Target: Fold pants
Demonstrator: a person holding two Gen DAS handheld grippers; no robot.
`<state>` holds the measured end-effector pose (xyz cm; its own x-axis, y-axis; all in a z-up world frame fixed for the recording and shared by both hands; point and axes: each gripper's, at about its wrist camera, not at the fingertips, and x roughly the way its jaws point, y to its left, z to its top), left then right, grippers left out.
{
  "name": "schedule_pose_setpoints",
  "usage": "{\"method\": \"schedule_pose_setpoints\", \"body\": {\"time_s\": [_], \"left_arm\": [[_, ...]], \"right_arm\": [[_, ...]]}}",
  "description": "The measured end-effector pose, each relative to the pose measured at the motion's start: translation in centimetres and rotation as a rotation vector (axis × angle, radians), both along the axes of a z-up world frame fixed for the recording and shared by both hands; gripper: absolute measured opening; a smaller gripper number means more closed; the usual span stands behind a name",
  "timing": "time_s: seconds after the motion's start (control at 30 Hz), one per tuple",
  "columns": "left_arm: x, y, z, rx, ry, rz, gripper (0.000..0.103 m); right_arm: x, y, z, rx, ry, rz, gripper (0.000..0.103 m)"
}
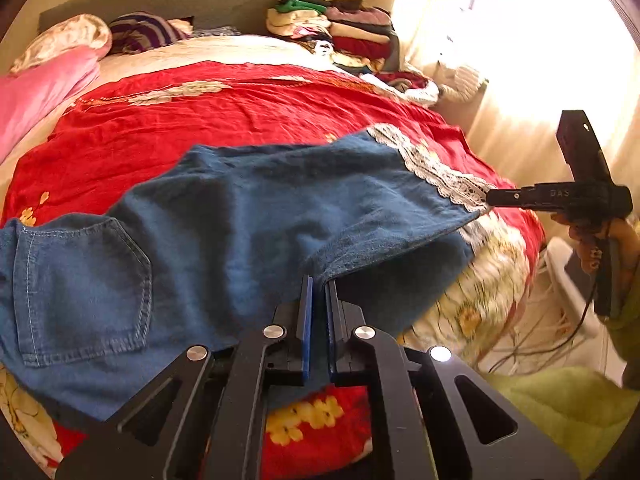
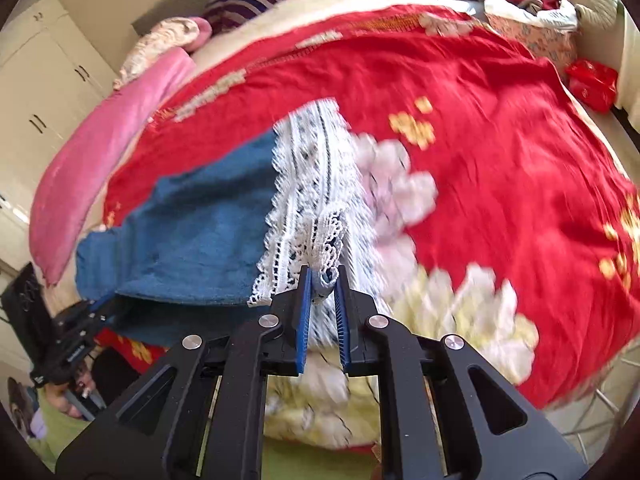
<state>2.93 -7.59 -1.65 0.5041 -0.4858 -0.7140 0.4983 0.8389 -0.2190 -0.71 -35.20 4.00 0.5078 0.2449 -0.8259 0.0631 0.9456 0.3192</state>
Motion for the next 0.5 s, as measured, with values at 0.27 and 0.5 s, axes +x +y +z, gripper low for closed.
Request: {"method": "schedule_pose_setpoints", "body": {"time_s": [0.27,0.5], "left_arm": [[-0.9,-1.3,-1.4,0.066,0.027,-0.053,0.005],[-0.8,-1.4,-1.9,0.066,0.051,-0.056,0.008]], "right_arm": [[-0.6,-0.5,-2.5,-0.059,0.076,-0.015,0.007],[-0.6,0.0,-2.8,-0.181,0.125,-0.025,0.026]]}}
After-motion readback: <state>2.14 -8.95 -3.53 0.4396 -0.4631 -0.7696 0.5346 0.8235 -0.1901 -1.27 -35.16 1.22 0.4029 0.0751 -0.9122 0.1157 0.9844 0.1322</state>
